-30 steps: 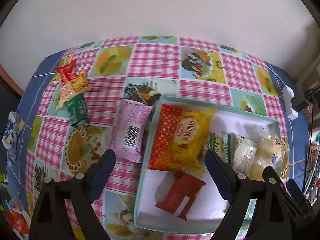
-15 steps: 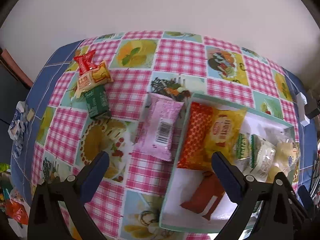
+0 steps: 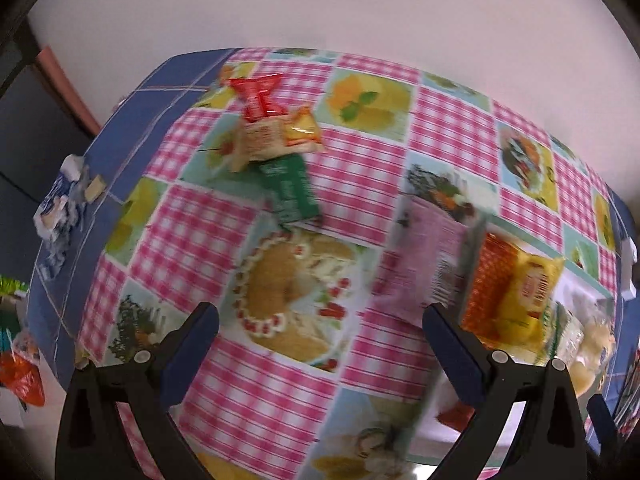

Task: Organize snacks
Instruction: 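Move both tools back over the remaining snack pile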

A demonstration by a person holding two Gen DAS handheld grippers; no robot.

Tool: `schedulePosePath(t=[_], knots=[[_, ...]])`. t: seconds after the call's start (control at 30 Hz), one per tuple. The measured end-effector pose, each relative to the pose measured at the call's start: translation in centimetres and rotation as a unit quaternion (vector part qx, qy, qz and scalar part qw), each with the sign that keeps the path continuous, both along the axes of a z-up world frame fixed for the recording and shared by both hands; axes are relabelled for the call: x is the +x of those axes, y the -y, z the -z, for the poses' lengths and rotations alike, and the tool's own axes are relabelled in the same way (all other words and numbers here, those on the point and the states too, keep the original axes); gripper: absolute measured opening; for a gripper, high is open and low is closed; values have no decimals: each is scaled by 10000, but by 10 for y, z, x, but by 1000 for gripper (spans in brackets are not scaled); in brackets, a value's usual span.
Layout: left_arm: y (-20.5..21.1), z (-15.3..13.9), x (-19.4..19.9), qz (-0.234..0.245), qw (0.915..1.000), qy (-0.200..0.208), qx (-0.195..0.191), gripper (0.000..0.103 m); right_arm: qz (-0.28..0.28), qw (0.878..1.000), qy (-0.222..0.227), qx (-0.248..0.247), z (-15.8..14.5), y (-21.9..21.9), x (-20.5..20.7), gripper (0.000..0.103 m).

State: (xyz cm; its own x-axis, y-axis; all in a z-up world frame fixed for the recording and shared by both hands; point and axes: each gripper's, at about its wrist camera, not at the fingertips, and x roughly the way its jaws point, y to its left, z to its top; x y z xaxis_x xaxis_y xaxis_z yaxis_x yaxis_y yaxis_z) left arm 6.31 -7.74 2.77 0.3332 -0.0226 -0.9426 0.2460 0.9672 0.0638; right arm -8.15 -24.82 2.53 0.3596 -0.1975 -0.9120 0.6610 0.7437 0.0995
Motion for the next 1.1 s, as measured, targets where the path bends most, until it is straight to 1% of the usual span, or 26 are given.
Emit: schedulePosePath(t=[0.17, 0.43, 0.5, 0.7, 0.87, 1.0, 1.1], knots=[[-29, 4, 11, -285, 9996, -45, 56, 102, -320, 9995, 34, 26, 3, -23, 13, 103], [-60, 12, 20, -517, 9984, -145, 204, 102, -583, 9983, -83, 50, 14, -44, 24, 103], [-67, 14, 23, -581, 9980, -164, 181, 102, -628, 9980, -66, 50, 15, -48, 25, 103], [-85, 15, 28, -721, 9972, -178, 61, 102, -808, 9966, 176, 37, 9, -58, 35, 103], [-90, 17, 33, -711, 9973, -180, -12, 102, -969, 9953, 86, -23, 14, -67, 47, 103], [-93, 22, 36, -725, 9969, -292, -120, 102, -1036, 9946, 0, -97, 19, -71, 54, 103], [-94, 23, 39, -704, 9970, -286, -151, 102, -1090, 9940, 11, -87, 20, -73, 58, 103]])
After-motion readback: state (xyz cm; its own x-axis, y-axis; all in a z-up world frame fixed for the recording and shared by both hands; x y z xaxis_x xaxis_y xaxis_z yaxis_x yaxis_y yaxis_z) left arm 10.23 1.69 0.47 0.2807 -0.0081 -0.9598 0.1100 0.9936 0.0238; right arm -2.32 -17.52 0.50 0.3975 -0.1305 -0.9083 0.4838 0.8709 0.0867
